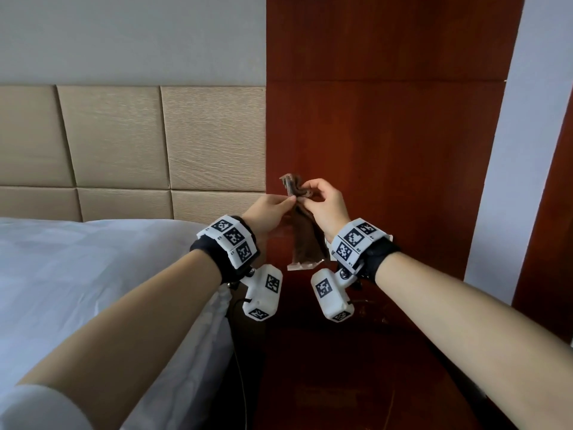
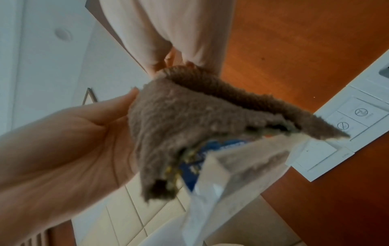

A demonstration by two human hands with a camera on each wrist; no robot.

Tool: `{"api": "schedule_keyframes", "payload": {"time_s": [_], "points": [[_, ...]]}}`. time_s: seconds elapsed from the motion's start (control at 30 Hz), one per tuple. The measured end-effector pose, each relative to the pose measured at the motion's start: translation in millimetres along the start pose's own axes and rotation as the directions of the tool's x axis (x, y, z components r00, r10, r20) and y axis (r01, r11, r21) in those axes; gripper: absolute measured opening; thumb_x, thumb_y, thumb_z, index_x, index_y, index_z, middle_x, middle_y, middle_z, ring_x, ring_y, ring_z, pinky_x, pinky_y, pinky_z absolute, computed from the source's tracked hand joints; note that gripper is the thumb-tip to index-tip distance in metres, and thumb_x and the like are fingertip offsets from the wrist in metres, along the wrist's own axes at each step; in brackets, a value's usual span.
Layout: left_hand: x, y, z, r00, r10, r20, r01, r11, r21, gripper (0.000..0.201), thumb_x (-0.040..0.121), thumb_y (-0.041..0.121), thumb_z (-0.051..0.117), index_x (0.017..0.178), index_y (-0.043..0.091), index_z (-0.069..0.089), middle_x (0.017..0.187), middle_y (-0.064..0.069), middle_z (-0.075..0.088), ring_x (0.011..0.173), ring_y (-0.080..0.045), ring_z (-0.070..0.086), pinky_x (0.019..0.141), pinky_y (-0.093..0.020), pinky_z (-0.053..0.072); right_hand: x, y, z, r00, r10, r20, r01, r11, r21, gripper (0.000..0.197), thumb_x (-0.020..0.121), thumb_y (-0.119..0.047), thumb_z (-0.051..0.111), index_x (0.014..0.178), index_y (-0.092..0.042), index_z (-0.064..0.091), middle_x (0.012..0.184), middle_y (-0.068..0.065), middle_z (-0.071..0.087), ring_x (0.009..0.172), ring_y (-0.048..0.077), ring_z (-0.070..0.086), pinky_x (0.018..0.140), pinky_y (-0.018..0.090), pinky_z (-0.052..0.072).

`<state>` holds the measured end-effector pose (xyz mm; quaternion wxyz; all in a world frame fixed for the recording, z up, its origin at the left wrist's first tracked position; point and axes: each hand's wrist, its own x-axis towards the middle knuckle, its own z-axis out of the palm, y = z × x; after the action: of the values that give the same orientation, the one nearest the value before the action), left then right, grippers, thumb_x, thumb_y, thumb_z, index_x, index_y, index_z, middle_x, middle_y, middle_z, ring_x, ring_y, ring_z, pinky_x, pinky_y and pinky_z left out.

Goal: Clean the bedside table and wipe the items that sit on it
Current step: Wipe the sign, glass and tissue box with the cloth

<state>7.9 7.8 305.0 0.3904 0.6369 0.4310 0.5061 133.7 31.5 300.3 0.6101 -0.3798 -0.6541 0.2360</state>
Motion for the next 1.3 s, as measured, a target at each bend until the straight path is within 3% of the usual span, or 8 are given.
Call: {"api": "schedule_keyframes", "payload": {"time_s": [0.07,0.17,0.33,0.53,0.7,0.93,1.1,1.3], "points": [[0.7,-1.0,-2.1,0.998,0.063,-0.032,-0.059,0.994,0.097,0.027,0.1,0.013,0.04,0.08,0.012,0.058,0.077,-0.009,0.057,0.069,-0.019,0.055,0.065,-0.028,0.049,-0.3,-2.5,1.2,0.999,-0.037,0.001,0.037,0.994,-0.101,0.017,0.081,-0.004,0.067,0.097,-0.009,0.064,0.095,-0.003,0.063,0.089,0.009,0.056,0.072,0.012,0.042],[-0.1,-2.4,-4.4,0.997,0.074,-0.035,-0.069,0.989,0.133,0.026,0.099,0.01,0.04,0.08,0.012,0.057,0.085,-0.016,0.055,0.075,-0.023,0.053,0.063,-0.027,0.045,3.9,-4.9,-2.2,0.995,-0.089,-0.041,0.078,0.97,-0.232,0.017,0.081,-0.002,0.066,0.098,-0.005,0.064,0.093,0.001,0.063,0.086,0.013,0.055,0.071,0.013,0.037],[-6.4,4.0,-12.0,0.996,0.08,0.028,-0.083,0.987,0.136,0.021,0.1,0.008,0.037,0.099,0.005,0.058,0.081,-0.003,0.062,0.069,-0.012,0.061,0.054,-0.016,0.053,19.1,0.4,-16.4,0.992,-0.06,-0.108,0.021,0.943,-0.333,0.017,0.082,-0.002,0.065,0.098,-0.003,0.064,0.103,0.01,0.069,0.098,0.023,0.061,0.076,0.022,0.042],[-3.1,9.4,-6.9,0.994,0.091,-0.067,-0.083,0.99,0.118,0.026,0.099,0.006,0.038,0.082,0.009,0.058,0.087,-0.016,0.059,0.078,-0.026,0.058,0.07,-0.037,0.052,14.5,-6.4,-3.0,0.991,-0.119,-0.065,0.089,0.932,-0.351,0.013,0.081,-0.003,0.065,0.093,-0.007,0.064,0.102,0.008,0.069,0.097,0.023,0.062,0.079,0.027,0.045],[7.1,5.8,-12.5,0.973,0.073,-0.217,-0.053,0.994,0.096,0.028,0.095,0.005,0.041,0.077,0.011,0.061,0.09,-0.021,0.061,0.084,-0.032,0.061,0.084,-0.053,0.052,-9.7,-13.1,9.0,0.983,-0.124,0.138,0.165,0.923,-0.348,0.017,0.082,-0.006,0.065,0.098,-0.011,0.064,0.105,0.008,0.068,0.097,0.023,0.062,0.084,0.03,0.047],[7.2,10.8,-13.1,0.967,0.093,-0.239,-0.09,0.996,0.027,0.024,0.097,0.004,0.038,0.096,0.002,0.062,0.083,-0.012,0.064,0.072,-0.025,0.062,0.073,-0.039,0.055,-19.2,-6.1,1.3,0.973,-0.163,0.164,0.223,0.848,-0.481,0.018,0.085,-0.001,0.058,0.101,-0.009,0.062,0.111,0.01,0.058,0.102,0.026,0.056,0.079,0.027,0.04],[1.7,15.2,-18.6,0.978,0.084,-0.189,-0.083,0.996,0.015,0.025,0.099,0.006,0.04,0.114,-0.002,0.057,0.089,-0.009,0.065,0.073,-0.016,0.064,0.058,-0.022,0.057,-2.7,-0.4,-16.1,0.991,-0.122,-0.046,0.086,0.873,-0.48,0.012,0.086,-0.007,0.06,0.097,-0.011,0.061,0.108,0.009,0.062,0.1,0.028,0.058,0.075,0.028,0.042],[-9.7,8.5,-23.0,0.995,0.079,-0.059,-0.075,0.995,0.068,0.018,0.097,0.008,0.044,0.1,0.003,0.061,0.089,-0.007,0.066,0.078,-0.016,0.065,0.067,-0.027,0.058,28.0,-20.2,-38.1,0.992,-0.052,-0.113,0.017,0.957,-0.291,0.027,0.084,-0.013,0.067,0.11,-0.006,0.064,0.115,0.009,0.066,0.107,0.021,0.06,0.089,0.025,0.046]]}}
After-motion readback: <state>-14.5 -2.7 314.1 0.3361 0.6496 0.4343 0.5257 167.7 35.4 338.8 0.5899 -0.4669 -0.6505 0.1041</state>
